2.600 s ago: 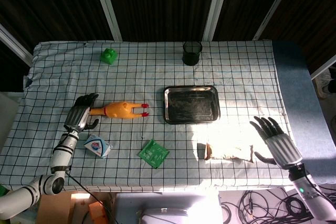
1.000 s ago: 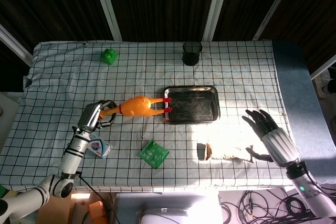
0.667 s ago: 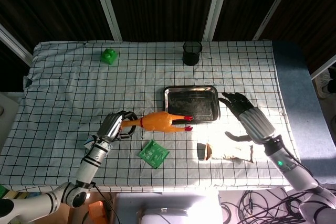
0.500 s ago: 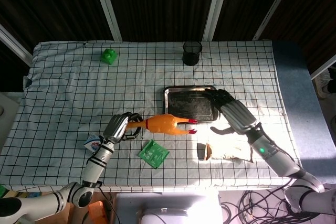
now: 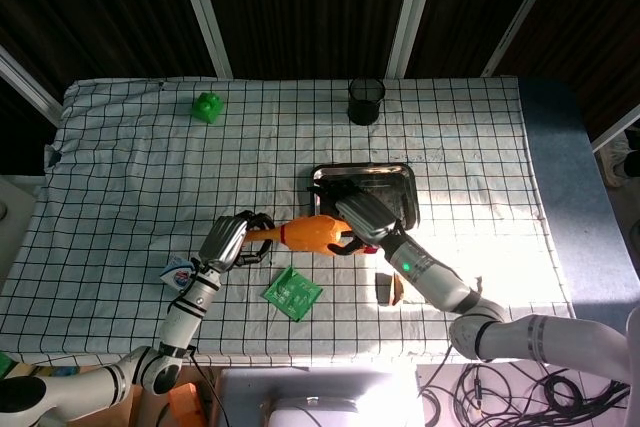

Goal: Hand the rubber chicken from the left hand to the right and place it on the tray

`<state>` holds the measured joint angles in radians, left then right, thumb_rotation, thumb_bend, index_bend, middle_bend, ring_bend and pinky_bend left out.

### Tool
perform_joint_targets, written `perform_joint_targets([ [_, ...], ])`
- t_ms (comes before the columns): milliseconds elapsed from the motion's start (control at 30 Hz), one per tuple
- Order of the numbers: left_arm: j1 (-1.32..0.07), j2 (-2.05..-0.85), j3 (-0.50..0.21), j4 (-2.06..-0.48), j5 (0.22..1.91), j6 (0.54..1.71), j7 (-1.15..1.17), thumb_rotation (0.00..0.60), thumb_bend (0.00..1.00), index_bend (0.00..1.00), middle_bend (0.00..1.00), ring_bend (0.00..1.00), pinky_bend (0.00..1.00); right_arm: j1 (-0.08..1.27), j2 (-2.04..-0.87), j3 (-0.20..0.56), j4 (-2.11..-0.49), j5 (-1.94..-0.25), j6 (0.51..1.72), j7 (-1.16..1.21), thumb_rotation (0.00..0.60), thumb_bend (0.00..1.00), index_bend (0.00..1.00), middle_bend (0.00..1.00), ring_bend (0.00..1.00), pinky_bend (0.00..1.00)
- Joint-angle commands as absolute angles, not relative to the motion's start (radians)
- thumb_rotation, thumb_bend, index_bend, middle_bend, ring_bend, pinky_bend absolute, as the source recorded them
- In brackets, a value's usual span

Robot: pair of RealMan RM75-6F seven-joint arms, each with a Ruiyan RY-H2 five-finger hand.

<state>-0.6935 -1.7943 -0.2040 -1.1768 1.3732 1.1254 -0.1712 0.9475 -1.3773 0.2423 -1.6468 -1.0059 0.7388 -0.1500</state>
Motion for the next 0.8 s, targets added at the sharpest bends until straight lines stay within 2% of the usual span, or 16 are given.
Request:
perform_joint_targets([
  [33, -0.695, -1.804, -0.204, -1.166, 1.38, 1.139, -0.155, 0.6, 0.93, 0.51, 0.67, 0.42, 0.67, 0.988, -1.459, 0.235, -1.599, -0.954, 0.771, -0.212, 0.6, 0.18, 0.0, 0.0, 0.0, 0.0],
  [133, -0.692, -1.805, -0.21, -1.167, 1.377, 1.148, -0.147, 0.6, 0.93, 0.51, 0.67, 0.42, 0.67, 1.003, -1.487, 0.233, -1.587, -0.923, 0.776, -0.236, 0.6, 0.18, 0.04, 0.04, 0.0, 0.0],
  [233, -0.69, -1.799, -0.214, -1.175, 1.376, 1.152, -0.147, 0.6, 0.93, 0.51, 0.67, 0.42, 0.67, 1.022, -1.492, 0.229, -1.588, -0.86, 0.748, -0.254, 0.6, 0.18, 0.19, 0.17, 0.01, 0.02],
  [267, -0.69, -1.798, -0.215, -1.177, 1.376, 1.153, -0.146, 0.6, 0.93, 0.51, 0.67, 0.42, 0.67, 1.028, -1.492, 0.227, -1.589, -0.842, 0.74, -0.259, 0.6, 0.18, 0.25, 0.21, 0.05, 0.06],
  [333, -0.689, -1.796, -0.216, -1.182, 1.375, 1.154, -0.143, 0.6, 0.93, 0.51, 0.68, 0.42, 0.67, 1.037, -1.494, 0.229, -1.594, -0.814, 0.732, -0.26, 0.6, 0.18, 0.36, 0.29, 0.17, 0.22],
  [400, -0.687, -1.792, -0.215, -1.186, 1.373, 1.153, -0.138, 0.6, 0.93, 0.51, 0.68, 0.42, 0.67, 1.038, -1.498, 0.235, -1.6, -0.806, 0.739, -0.249, 0.6, 0.19, 0.52, 0.42, 0.36, 0.47],
  [500, -0.686, -1.785, -0.214, -1.194, 1.369, 1.147, -0.135, 0.6, 0.93, 0.51, 0.68, 0.42, 0.67, 1.033, -1.509, 0.23, -1.596, -0.827, 0.78, -0.261, 0.6, 0.24, 0.74, 0.63, 0.59, 0.71],
  [600, -0.685, -1.778, -0.211, -1.2, 1.366, 1.138, -0.133, 0.6, 0.93, 0.51, 0.68, 0.42, 0.67, 1.024, -1.534, 0.221, -1.581, -0.851, 0.856, -0.3, 0.6, 0.31, 0.93, 0.78, 0.75, 0.89],
  [633, -0.684, -1.776, -0.21, -1.202, 1.365, 1.135, -0.133, 0.6, 0.93, 0.51, 0.68, 0.42, 0.67, 1.023, -1.541, 0.214, -1.575, -0.862, 0.878, -0.323, 0.6, 0.33, 0.96, 0.81, 0.79, 0.92],
  [700, -0.683, -1.772, -0.21, -1.206, 1.364, 1.132, -0.135, 0.6, 0.93, 0.51, 0.68, 0.42, 0.67, 1.024, -1.54, 0.193, -1.571, -0.882, 0.904, -0.374, 0.6, 0.36, 0.99, 0.85, 0.84, 0.98],
  [800, -0.683, -1.767, -0.213, -1.213, 1.36, 1.128, -0.138, 0.6, 0.93, 0.51, 0.68, 0.42, 0.67, 1.02, -1.542, 0.186, -1.573, -0.879, 0.928, -0.411, 0.6, 0.4, 1.0, 0.87, 0.86, 0.99],
])
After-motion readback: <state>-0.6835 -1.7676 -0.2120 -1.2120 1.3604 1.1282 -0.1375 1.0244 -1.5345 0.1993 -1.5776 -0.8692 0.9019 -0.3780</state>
